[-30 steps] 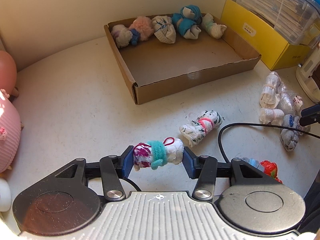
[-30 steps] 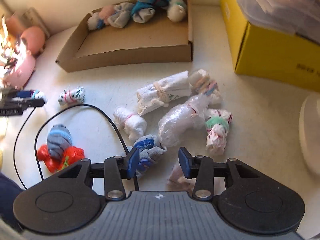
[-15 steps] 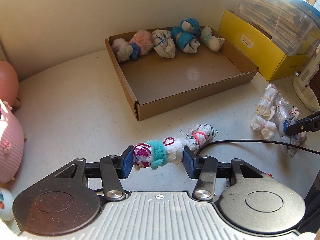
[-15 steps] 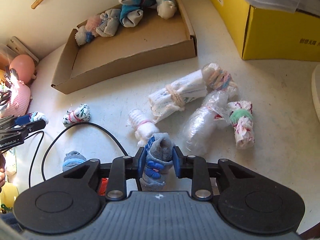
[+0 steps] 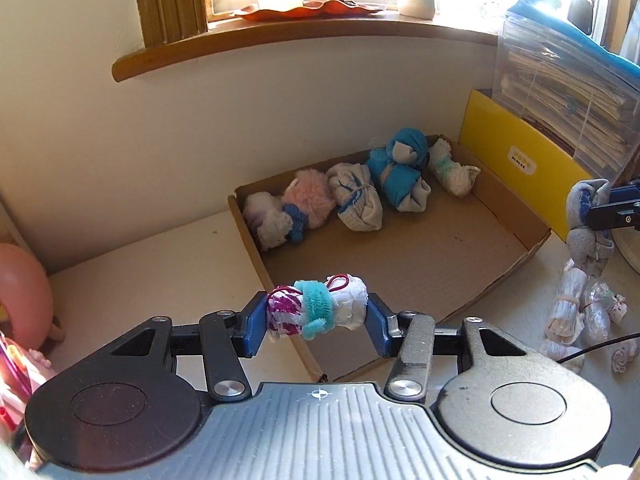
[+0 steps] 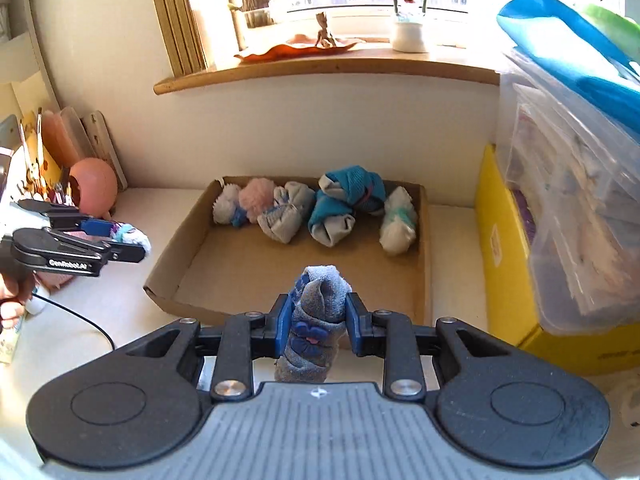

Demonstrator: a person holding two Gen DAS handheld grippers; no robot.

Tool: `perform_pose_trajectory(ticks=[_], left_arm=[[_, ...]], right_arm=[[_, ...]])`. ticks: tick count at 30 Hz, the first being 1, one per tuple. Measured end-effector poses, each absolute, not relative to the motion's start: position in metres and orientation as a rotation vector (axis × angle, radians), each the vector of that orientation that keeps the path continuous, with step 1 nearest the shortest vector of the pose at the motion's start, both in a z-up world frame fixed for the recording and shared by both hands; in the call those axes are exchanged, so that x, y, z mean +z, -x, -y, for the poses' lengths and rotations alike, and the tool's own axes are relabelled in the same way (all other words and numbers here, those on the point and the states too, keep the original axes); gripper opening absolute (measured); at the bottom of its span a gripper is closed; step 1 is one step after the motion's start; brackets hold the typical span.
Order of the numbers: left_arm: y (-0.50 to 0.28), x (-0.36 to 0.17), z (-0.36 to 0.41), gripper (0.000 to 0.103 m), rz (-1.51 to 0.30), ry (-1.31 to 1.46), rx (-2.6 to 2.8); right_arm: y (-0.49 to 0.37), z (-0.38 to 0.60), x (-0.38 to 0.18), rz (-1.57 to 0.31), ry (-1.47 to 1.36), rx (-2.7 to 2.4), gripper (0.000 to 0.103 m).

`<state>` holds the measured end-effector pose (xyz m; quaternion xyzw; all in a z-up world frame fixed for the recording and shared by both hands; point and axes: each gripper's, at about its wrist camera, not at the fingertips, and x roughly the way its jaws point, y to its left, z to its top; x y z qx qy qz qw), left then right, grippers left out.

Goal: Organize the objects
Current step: 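Carry both held bundles over the tray, then lower the teal-band bundle into the tray and open the left gripper while the right lowers the grey sock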

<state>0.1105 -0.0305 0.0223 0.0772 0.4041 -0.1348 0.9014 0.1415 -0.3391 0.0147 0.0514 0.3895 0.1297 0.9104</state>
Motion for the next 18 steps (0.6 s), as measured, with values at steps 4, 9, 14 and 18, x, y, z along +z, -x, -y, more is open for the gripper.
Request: perform_pose_trajectory(ticks=[4,9,14,18], left_arm=[[-0.144,0.017,0.044,0.057,-0.825,-0.198,-0.304],[-0.175,-0.005,0.063,0.057,-0.840,-0.355,-0.346],[-0.197,-0.033,0.062,0.057,-0.893,-0.435,-0.361],[-0.206,-0.046,0.064,0.058,-0.911,-0.470,-0.386]], right_arm=[[-0.195,0.315,0.003,-0.822,-0.174,0.341,0.026],[-0.248,0.295,-0.028,-0.919,-0.275,0.367,0.026],[-0.284,0.281,-0.052,-0.973,-0.276,0.398,0.026],[-0.305,0.270,-0.064,-1.003,-0.244,0.415,0.026]])
